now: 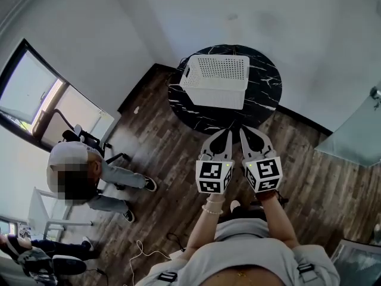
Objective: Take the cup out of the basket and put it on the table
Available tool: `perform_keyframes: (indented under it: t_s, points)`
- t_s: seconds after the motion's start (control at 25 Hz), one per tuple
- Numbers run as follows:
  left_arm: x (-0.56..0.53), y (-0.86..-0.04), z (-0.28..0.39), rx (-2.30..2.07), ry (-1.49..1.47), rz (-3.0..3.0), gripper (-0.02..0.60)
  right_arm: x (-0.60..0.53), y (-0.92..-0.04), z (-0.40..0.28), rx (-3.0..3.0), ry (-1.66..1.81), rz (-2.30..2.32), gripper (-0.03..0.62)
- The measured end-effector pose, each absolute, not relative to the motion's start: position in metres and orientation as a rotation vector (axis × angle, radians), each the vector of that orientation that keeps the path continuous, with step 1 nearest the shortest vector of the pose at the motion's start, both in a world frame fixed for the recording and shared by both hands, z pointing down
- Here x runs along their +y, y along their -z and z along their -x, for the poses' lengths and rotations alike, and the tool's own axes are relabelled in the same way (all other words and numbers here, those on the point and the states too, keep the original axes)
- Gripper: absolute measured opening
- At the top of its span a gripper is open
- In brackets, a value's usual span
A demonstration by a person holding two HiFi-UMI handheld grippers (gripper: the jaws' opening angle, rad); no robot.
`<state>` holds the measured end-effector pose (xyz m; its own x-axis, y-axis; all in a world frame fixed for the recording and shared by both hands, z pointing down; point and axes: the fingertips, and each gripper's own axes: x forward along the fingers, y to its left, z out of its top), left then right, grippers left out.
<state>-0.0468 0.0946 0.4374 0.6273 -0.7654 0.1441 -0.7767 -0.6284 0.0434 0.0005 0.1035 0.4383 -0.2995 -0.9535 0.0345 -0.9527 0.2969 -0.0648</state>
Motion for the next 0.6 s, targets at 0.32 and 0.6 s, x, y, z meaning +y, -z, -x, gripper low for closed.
perform_keyframes:
  t_s: [0.32,0.6]
  points:
    - [0.097,-0.441,0.047,-1.264,-0.184,-2.753,0.006,0.106,-0.442,0.000,2.507,0.136,1.880,0.011]
    - [0.083,-0.444,0.037,-1.249,-0.185,-2.757,0.006,0.091,-0.444,-0.010,2.506,0.139,1.886,0.011]
